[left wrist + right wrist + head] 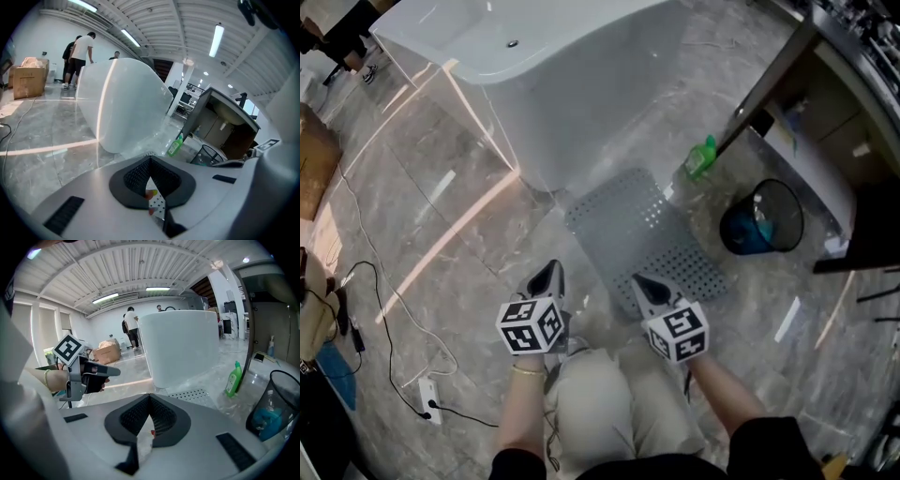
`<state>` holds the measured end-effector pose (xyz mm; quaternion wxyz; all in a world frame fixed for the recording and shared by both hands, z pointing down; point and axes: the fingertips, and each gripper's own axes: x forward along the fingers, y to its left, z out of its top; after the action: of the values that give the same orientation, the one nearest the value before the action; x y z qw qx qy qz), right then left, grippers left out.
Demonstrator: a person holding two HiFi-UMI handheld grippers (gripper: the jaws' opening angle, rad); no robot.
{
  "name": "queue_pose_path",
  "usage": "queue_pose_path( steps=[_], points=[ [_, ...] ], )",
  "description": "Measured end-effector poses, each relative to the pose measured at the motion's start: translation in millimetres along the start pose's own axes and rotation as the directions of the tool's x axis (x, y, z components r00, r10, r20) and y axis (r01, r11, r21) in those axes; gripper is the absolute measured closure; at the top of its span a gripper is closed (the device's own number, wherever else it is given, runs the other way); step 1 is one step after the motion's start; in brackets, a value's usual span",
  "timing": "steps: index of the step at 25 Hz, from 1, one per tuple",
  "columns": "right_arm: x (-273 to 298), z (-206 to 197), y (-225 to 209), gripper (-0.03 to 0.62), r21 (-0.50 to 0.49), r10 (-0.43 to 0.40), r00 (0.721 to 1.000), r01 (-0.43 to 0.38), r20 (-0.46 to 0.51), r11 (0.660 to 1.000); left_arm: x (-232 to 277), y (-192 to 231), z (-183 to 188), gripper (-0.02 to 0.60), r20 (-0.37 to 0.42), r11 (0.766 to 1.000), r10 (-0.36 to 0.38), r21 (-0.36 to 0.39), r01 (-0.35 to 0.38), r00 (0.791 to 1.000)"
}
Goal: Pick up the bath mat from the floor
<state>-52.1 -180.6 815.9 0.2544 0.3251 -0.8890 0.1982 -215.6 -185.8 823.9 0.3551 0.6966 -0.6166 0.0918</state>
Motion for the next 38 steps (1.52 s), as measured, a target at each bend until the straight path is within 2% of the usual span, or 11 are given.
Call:
queue_pose_path(
  steps=[11,16,21,28,35,37,38],
  points=[
    [35.4,-67.0,-29.7,0.583,-0.028,0.011,1.0,-0.011,0.0,1.0,63.5,3.8,-87.1,0.581,-0.037,0.999,-0.026,0.02,0.027,0.999],
    [45.8,-97.2,-46.9,0.583,-0.005,-0.016,1.0,0.016,0.007,1.0,85.4,-5.7,-122.4,0.581,-0.071,0.995,-0.041,0.084,0.047,0.997],
    [53.1,-119.8,-63.3,0.583,0.036,-0.057,0.998,0.056,0.02,0.998,99.9,-9.1,-157.0,0.58,-0.109,0.992,-0.054,0.106,0.066,0.993],
    [49.8,-136.3,-84.0,0.583,0.117,-0.128,0.991,0.123,0.037,0.985,108.9,-26.0,-195.6,0.58,-0.178,0.982,-0.106,0.137,0.132,0.978],
    [50.9,-144.3,-79.3,0.583,0.069,-0.129,0.992,0.128,0.016,0.989,116.9,-29.2,-229.4,0.578,-0.25,0.981,-0.125,0.114,0.157,0.96],
    [51.8,-144.2,-78.5,0.583,0.062,-0.125,0.992,0.124,0.015,0.99,120.8,-31.5,-242.5,0.573,-0.284,0.979,-0.14,0.107,0.176,0.949],
    [52.3,-143.8,-78.0,0.583,0.058,-0.124,0.992,0.123,0.015,0.991,122.8,-33.8,-249.7,0.548,-0.306,0.976,-0.154,0.103,0.193,0.94]
  ],
)
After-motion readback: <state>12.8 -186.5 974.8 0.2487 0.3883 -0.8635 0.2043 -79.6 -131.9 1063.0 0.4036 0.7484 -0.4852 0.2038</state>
